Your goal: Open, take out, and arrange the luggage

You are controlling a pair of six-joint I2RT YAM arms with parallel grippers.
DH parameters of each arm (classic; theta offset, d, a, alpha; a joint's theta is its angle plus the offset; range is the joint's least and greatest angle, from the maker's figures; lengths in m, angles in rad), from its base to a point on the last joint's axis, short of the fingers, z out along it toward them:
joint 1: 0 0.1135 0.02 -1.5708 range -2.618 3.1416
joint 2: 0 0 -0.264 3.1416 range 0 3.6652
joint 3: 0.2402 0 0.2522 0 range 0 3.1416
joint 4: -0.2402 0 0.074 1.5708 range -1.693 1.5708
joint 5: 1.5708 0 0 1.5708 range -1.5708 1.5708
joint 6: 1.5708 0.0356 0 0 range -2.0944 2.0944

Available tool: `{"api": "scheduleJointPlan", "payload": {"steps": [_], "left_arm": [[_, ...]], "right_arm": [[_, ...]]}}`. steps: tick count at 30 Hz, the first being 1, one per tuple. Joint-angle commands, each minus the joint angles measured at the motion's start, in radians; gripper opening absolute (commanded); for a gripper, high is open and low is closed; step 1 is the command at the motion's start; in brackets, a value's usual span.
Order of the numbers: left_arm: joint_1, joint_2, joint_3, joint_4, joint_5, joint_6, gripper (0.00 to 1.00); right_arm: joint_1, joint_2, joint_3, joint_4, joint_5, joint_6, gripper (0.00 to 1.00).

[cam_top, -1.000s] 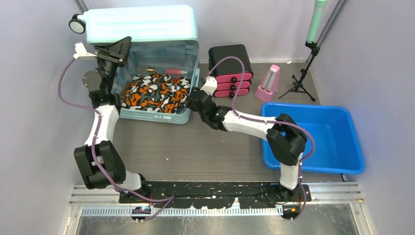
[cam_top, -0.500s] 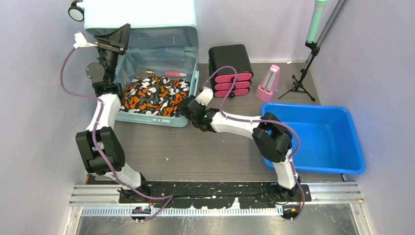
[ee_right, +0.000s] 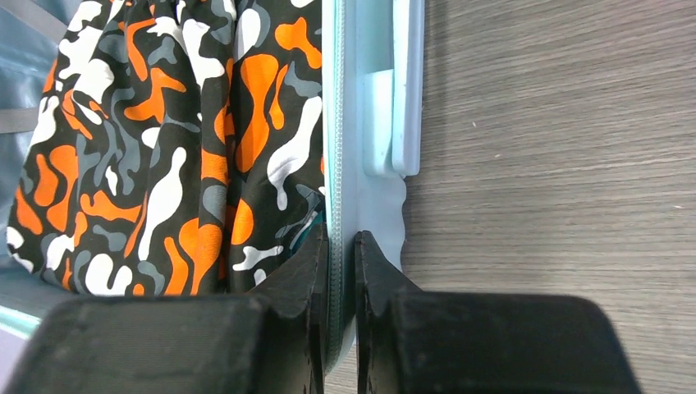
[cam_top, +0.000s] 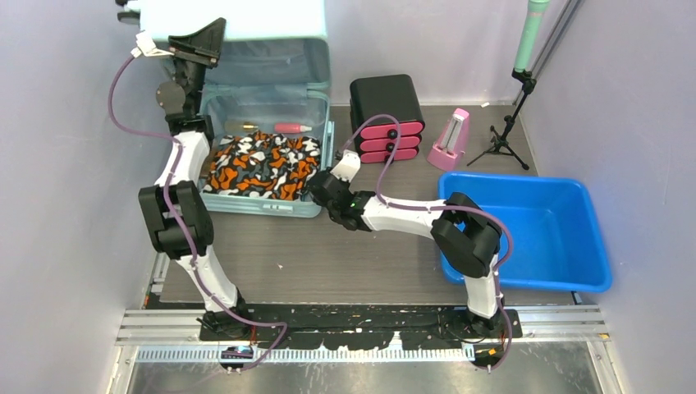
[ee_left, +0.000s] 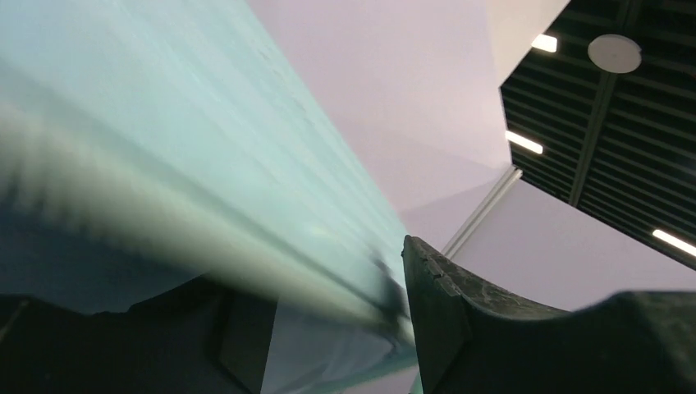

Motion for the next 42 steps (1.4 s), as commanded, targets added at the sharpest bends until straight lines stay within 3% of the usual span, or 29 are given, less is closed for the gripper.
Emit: {"api": "scheduleJointPlan", "payload": {"steps": [1,11,16,21,28,38,42], "left_arm": [[-0.007,0.110,0.090,-0.128,-0.042,0.122,0.59],[-0.009,0.309,0.287,-0.128,-0.040,0.120,0.62],[-0.025,0.368,0.372,-0.059,-0.045,0.011,0.62],[-0.048,0.287,0.339,-0.053,-0.061,-0.050,0.70],[-0.064,0.154,0.336,-0.221,-0.047,-0.103,0.75],[-0.077,0.114,0.411,-0.471,-0.120,-0.109,0.71],[-0.084,0.106,0.406,-0.458,-0.154,-0.121,0.70]], "right_arm": [[0.004,0.005,-0.119,0.001,0.031,-0.088,0.00],[0.005,-0.005,-0.172,0.018,0.024,-0.120,0.00],[0.007,-0.062,-0.244,0.060,0.009,-0.163,0.00],[0.008,-0.089,-0.299,0.094,0.006,-0.178,0.00],[0.009,-0.069,-0.277,0.076,0.008,-0.189,0.00],[0.008,-0.120,-0.327,0.115,0.011,-0.183,0.00],[0.008,-0.123,-0.344,0.119,-0.003,-0.189,0.00]]}}
